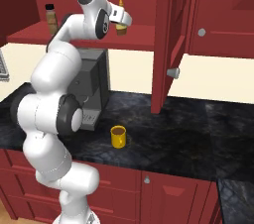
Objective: Pick the cinnamon and honey bottle from the cabinet and place them next to the mug.
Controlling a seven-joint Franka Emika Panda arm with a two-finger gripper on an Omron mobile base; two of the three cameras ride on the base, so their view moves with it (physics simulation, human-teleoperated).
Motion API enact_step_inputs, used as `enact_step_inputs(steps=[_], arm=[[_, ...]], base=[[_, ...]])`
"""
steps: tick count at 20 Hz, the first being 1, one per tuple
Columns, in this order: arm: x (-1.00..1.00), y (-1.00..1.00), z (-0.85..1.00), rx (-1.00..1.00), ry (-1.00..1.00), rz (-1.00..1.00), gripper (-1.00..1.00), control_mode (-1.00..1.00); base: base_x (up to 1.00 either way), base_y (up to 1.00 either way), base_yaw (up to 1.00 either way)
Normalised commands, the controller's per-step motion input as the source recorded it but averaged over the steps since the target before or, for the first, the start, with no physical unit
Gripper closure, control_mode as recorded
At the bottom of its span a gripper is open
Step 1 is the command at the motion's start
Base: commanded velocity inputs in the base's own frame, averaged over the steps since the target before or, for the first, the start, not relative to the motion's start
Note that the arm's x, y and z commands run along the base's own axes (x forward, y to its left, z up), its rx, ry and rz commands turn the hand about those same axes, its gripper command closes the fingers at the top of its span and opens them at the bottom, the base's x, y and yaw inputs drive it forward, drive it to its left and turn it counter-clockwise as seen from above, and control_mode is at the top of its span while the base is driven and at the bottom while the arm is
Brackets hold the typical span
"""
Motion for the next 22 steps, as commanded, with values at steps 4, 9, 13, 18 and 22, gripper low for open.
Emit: enact_step_inputs(steps=[4,9,13,18,22], arm=[[0.08,0.00,-0.16,0.00,0.01,-0.01,-1.00,-1.00],[0.10,0.00,-0.11,0.00,0.00,-0.01,-1.00,-1.00],[0.24,0.00,0.00,0.00,0.00,0.00,-1.00,-1.00],[0.19,0.00,0.00,0.00,0.00,0.00,-1.00,-1.00],[0.10,0.00,0.00,0.00,0.00,0.00,-1.00,-1.00]], base=[[0.00,0.00,0.00],[0.00,0.00,0.00],[0.00,0.00,0.00],[0.00,0.00,0.00],[0.00,0.00,0.00]])
